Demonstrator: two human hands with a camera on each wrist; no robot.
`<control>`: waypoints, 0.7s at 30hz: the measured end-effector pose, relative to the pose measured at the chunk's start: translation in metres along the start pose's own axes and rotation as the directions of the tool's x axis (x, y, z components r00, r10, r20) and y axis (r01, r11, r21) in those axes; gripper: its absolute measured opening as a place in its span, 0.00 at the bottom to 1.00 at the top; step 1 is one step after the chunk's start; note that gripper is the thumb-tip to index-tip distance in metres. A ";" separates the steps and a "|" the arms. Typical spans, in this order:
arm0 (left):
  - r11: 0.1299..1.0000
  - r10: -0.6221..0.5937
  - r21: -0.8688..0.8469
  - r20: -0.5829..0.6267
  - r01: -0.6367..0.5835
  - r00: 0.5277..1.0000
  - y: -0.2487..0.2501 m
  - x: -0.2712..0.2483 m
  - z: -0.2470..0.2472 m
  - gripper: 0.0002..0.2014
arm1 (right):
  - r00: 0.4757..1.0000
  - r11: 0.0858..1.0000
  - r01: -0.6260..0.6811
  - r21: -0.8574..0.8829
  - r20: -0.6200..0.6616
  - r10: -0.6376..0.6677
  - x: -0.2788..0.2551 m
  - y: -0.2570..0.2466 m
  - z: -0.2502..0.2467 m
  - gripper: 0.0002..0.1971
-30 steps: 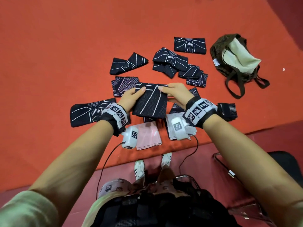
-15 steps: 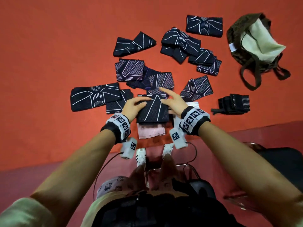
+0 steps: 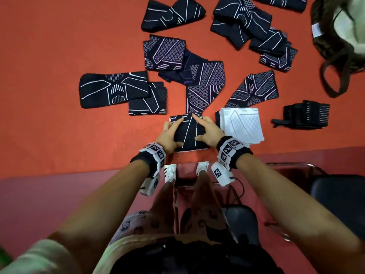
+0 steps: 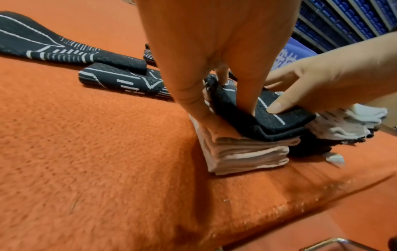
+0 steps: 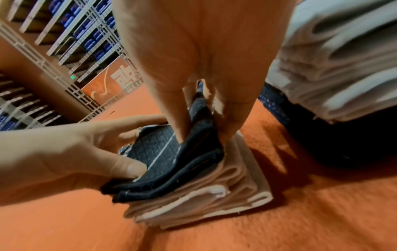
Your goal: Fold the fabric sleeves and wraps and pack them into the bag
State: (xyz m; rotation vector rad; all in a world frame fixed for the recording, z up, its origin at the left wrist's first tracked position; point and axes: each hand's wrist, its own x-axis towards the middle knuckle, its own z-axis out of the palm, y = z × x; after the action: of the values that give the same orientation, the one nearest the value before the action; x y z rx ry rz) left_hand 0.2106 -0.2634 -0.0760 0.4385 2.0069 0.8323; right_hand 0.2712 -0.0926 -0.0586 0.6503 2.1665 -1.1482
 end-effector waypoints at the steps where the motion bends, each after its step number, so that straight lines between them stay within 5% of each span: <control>1: 0.999 -0.006 0.033 -0.006 0.006 1.000 0.001 0.000 0.001 0.44 | 1.000 1.000 0.012 -0.014 -0.003 -0.012 0.000 0.001 0.002 0.43; 9: 0.967 -0.039 0.250 -0.029 0.045 0.999 -0.007 -0.006 -0.001 0.44 | 0.996 0.934 0.022 -0.355 -0.076 -0.052 -0.002 -0.002 0.009 0.43; 12: 0.973 -0.011 0.228 -0.048 0.021 0.999 -0.009 -0.005 -0.017 0.37 | 0.989 0.942 -0.002 -0.337 -0.141 -0.048 0.003 -0.021 -0.005 0.36; 16: 0.993 0.019 0.117 -0.267 0.013 0.963 -0.018 -0.001 -0.059 0.25 | 0.976 0.973 0.068 -0.222 -0.188 -0.111 0.021 -0.071 -0.024 0.29; 21: 0.996 -0.083 -0.009 -0.530 0.092 0.844 -0.042 0.012 -0.120 0.21 | 0.979 0.974 0.135 -0.180 -0.125 -0.159 0.062 -0.139 -0.024 0.28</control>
State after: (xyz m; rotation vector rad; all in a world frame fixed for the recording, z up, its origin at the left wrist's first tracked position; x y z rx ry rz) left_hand 0.1035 -0.3322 -0.0680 0.1220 2.5239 0.9526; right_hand 0.1296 -0.1342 -0.0135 0.5141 2.4351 -1.0012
